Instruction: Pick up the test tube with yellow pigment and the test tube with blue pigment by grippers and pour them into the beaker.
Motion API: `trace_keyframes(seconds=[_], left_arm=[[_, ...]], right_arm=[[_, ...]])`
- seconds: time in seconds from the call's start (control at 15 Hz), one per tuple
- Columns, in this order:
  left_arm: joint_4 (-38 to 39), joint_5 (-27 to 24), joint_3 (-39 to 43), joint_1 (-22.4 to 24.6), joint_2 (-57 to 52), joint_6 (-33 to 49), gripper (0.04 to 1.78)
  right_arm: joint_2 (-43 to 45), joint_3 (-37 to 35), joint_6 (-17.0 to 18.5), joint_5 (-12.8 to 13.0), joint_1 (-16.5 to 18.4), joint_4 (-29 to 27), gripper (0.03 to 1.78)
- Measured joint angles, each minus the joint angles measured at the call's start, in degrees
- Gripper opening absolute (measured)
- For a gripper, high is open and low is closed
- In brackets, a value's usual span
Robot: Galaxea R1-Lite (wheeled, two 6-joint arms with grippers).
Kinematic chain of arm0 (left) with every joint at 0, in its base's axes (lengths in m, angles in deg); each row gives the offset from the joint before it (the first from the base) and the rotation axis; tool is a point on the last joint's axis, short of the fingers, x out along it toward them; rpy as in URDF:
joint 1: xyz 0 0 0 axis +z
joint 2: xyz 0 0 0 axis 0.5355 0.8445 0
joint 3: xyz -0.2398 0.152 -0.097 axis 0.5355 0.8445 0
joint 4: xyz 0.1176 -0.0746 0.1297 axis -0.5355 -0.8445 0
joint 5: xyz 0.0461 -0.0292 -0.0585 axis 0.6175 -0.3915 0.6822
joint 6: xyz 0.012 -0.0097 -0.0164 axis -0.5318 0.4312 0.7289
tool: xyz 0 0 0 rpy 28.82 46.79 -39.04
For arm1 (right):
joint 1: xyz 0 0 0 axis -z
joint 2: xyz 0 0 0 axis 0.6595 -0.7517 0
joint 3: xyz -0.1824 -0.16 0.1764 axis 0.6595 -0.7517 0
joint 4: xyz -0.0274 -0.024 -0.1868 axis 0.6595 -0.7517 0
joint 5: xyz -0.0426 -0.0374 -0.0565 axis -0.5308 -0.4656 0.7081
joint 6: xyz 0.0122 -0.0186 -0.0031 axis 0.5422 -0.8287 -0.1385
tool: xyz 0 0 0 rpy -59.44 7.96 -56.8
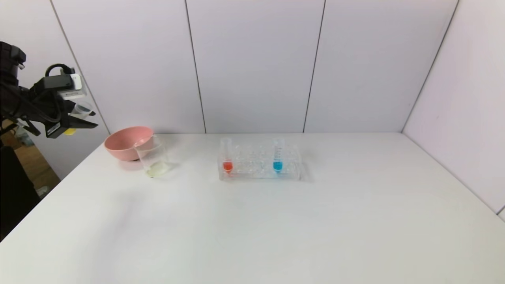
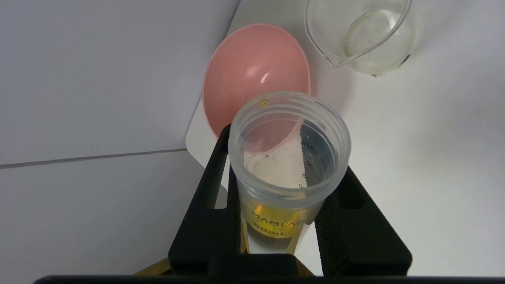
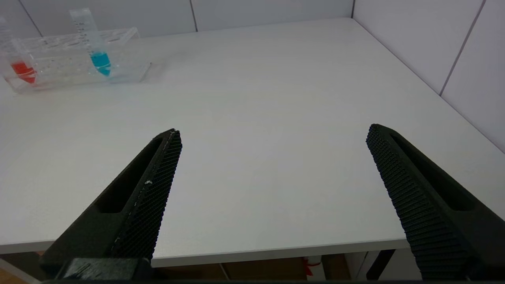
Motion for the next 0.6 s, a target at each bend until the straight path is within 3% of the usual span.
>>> trace_keyframes(seconds=[0.2, 0.6], left_arm=[[-0.9, 2.51, -0.35, -0.82, 1.4, -3.34, 0.53], [-3.69, 12.4, -0.49, -4.79, 1.77, -4.13, 0.53]], right_arm=[[0.0, 0.0, -0.02, 0.0, -0.02, 0.0, 1.71], [0.0, 0.0, -0.02, 0.0, 0.0, 0.02, 1.71]])
